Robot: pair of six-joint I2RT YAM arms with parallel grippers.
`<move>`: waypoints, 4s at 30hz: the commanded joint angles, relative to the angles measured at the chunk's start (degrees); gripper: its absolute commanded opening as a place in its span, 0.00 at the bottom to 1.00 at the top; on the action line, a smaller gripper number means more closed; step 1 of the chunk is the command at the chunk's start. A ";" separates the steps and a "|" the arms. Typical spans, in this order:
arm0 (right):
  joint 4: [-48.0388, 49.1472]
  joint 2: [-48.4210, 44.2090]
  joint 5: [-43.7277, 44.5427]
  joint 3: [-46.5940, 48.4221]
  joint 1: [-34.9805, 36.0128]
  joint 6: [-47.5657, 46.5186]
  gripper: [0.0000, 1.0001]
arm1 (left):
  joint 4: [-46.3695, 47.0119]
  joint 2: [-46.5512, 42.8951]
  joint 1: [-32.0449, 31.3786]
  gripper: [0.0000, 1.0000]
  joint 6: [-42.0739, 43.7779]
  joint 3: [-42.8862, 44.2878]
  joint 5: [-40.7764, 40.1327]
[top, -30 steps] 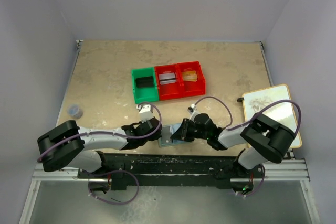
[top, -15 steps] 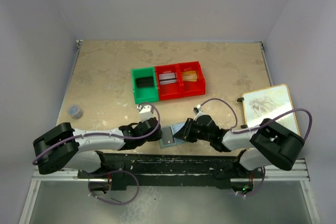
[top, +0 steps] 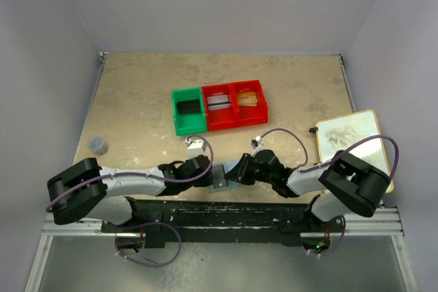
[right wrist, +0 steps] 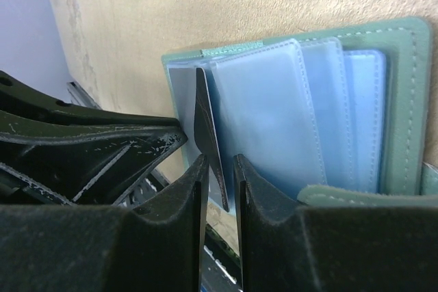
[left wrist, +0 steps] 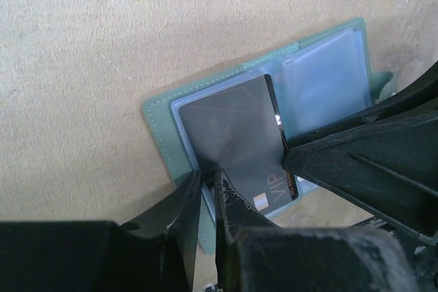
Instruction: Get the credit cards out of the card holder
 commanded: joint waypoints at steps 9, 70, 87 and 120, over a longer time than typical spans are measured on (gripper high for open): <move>3.64 0.81 -1.63 -1.78 0.22 1.13 0.18 | -1.65 4.46 -1.68 0.05 -0.11 0.79 -2.03; -4.49 -10.68 0.48 -6.12 -2.85 0.00 0.00 | -1.04 9.24 -3.97 0.08 -1.83 6.18 -3.60; -17.41 -23.36 3.59 -8.47 -4.60 -0.97 0.04 | -1.38 11.02 -4.49 0.06 -1.20 6.16 -4.08; 1.45 -13.24 -2.05 -9.14 -5.65 -0.49 0.00 | -4.41 5.84 -4.67 0.06 -1.89 6.32 -8.22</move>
